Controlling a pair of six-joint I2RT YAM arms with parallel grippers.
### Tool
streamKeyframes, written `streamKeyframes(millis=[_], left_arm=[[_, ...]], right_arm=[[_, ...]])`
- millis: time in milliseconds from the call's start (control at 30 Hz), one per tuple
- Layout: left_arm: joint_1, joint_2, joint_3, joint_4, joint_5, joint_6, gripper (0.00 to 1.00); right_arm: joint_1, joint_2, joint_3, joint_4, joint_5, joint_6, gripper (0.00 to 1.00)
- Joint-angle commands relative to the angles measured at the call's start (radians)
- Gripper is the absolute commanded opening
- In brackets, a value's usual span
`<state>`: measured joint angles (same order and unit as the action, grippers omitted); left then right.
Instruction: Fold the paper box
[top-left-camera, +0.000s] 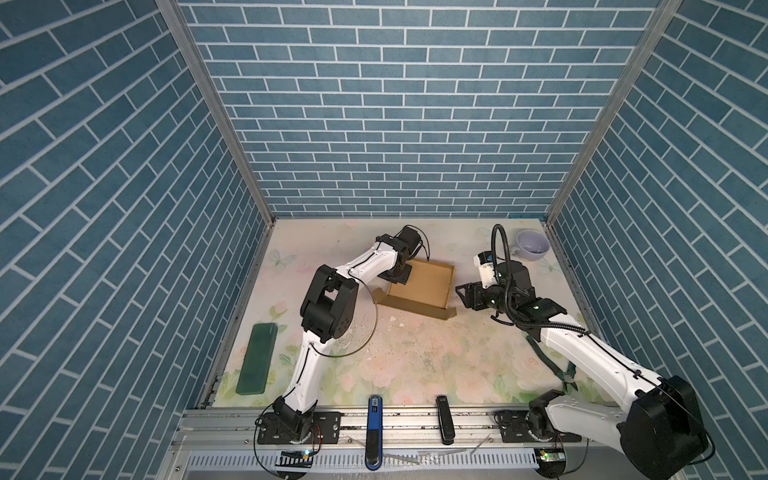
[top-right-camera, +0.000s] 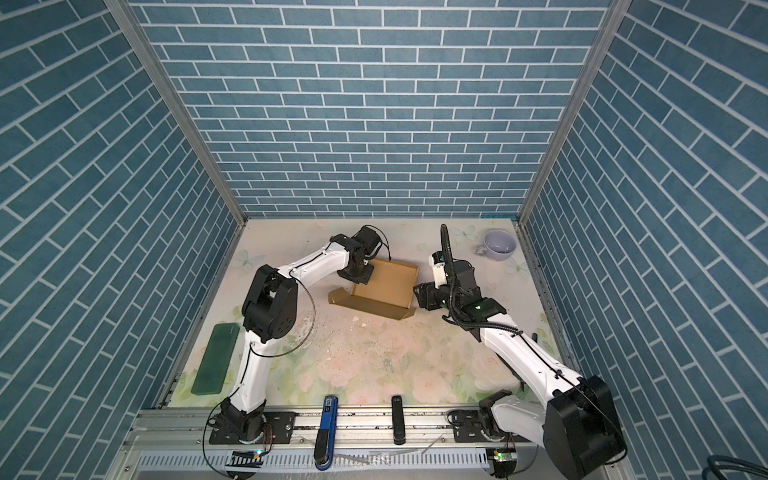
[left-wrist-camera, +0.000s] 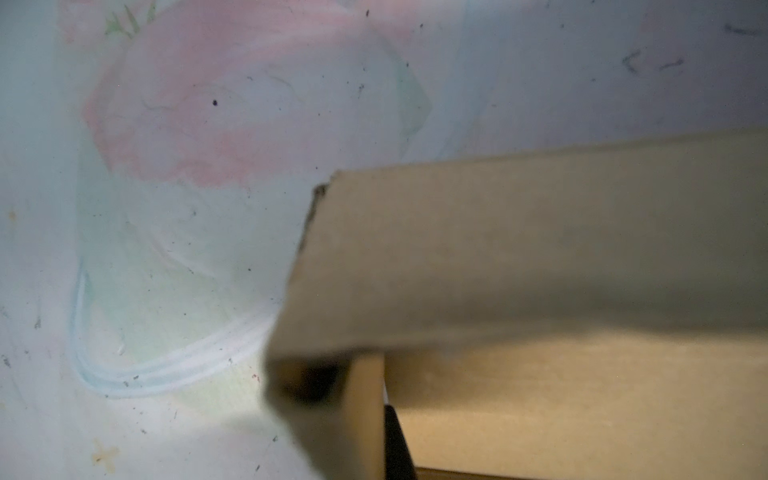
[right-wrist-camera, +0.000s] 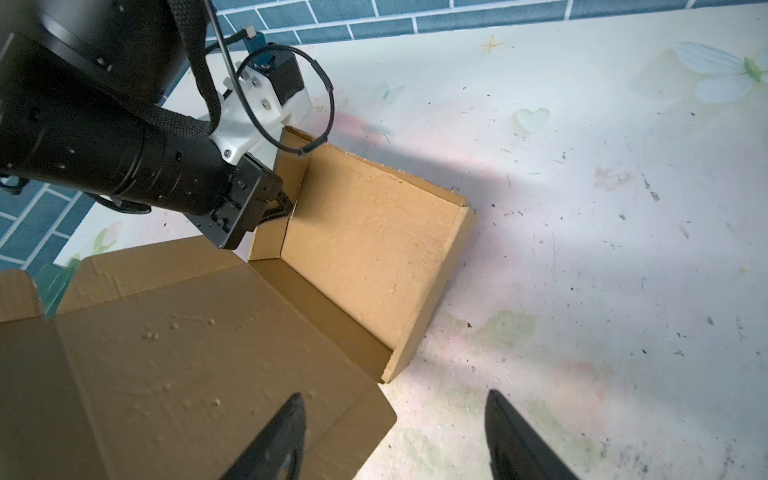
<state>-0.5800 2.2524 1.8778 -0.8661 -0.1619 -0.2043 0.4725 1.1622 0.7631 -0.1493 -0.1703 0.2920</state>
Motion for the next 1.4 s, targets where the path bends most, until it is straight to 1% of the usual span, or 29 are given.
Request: streamKeyframes(millis=[0,433,700,867,1000,1067,1233,1367], left_arm=[[0.009,0.06,0.018,-0.093,-0.016,0.026,0.02],[0.016,0.124,0.127,-0.174,-0.026,0.055,0.06],[0.017,0.168,0.198,-0.218,-0.034,0.064,0.1],[0.019,0.192,0.241,-0.243,-0.036,0.069,0.12],[0.02,0.198,0.277,-0.264,-0.037,0.069,0.18],[0.02,0.191,0.292,-0.269,-0.034,0.069,0.24],[0.026,0.168,0.337,-0.285,-0.011,0.071,0.37],[0.034,0.143,0.379,-0.3,0.004,0.071,0.42]], right_arm=[[-0.009,-0.01,-0.028,0.033,-0.021,0.017,0.68],[-0.034,0.074,-0.044,0.126,-0.036,0.019,0.68],[-0.051,0.219,-0.005,0.192,-0.035,0.016,0.68],[-0.065,0.334,0.05,0.216,-0.03,0.008,0.68],[-0.07,0.384,0.074,0.239,-0.045,0.012,0.67],[-0.073,0.39,0.076,0.245,-0.046,0.017,0.67],[-0.075,0.374,0.075,0.236,-0.048,0.019,0.67],[-0.075,0.354,0.072,0.218,-0.042,0.022,0.67]])
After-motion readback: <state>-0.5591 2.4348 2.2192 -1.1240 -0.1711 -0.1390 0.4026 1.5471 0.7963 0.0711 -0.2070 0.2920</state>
